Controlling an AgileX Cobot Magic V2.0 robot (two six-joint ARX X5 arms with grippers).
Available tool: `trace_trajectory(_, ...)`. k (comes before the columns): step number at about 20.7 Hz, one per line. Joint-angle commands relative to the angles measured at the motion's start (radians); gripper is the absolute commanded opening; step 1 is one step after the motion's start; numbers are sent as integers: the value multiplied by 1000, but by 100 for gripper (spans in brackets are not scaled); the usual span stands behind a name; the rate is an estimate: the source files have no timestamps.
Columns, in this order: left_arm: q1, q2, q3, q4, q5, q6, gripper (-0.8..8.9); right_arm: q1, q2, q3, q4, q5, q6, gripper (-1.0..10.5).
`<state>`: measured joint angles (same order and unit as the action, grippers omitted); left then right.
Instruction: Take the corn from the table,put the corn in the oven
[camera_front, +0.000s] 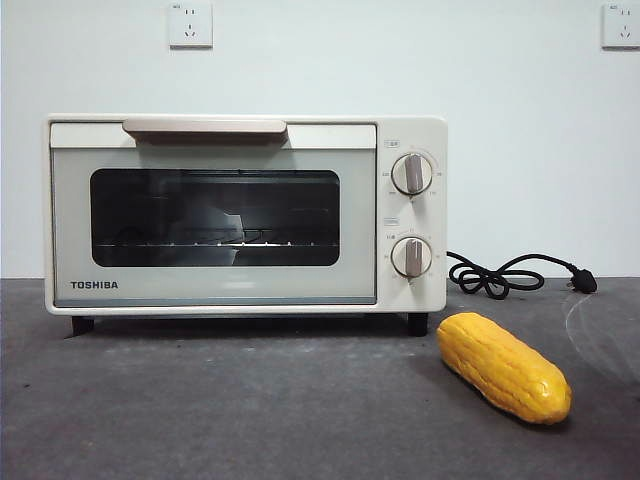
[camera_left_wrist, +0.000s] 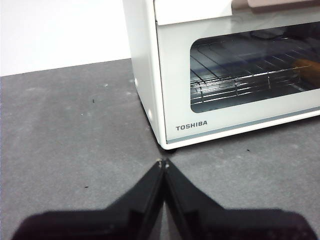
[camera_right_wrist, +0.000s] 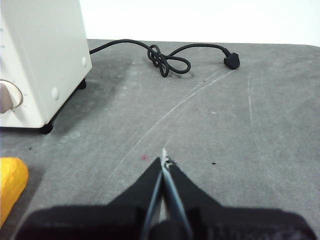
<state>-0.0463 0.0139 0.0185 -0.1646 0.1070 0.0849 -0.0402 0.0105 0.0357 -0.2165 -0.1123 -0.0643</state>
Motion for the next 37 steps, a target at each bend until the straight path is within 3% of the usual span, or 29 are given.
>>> trace_trajectory(1,1,1,-8,1,-3,-5,-4,1,0,-8,6,0,-3,0)
trace_trajectory(5,1,1,-8,1,-3,-5,-4,1,0,-8,6,-6,43,-1)
trace_trajectory(9,0,1,-8,2,14,-22,-4,1,0,-8,7,-61,284,0)
trace_trajectory(11,0,1,-8,2,46,-93,-4,1,0,-7,7,-79,403,0)
trace_trajectory(13,0,1,-8,5,82,-228,-4,1,0,-7,7,-98,525,0)
trace_trajectory(15,0,1,-8,6,111,-352,-4,1,0,-7,8,-98,588,0)
trace_trajectory(18,0,1,-8,8,109,-451,-4,0,0,-7,8,-91,594,0)
trace_trajectory(21,0,1,-8,15,109,-455,-4,0,0,-7,6,-43,591,0)
trace_trajectory(26,0,1,-8,19,167,-480,-4,1,0,-7,7,-50,594,0)
trace_trajectory(31,0,2,4,41,238,-553,-5,1,0,-6,35,-126,629,0)
trace_trajectory(37,-1,11,71,38,268,-557,-6,1,3,39,60,-245,648,0)
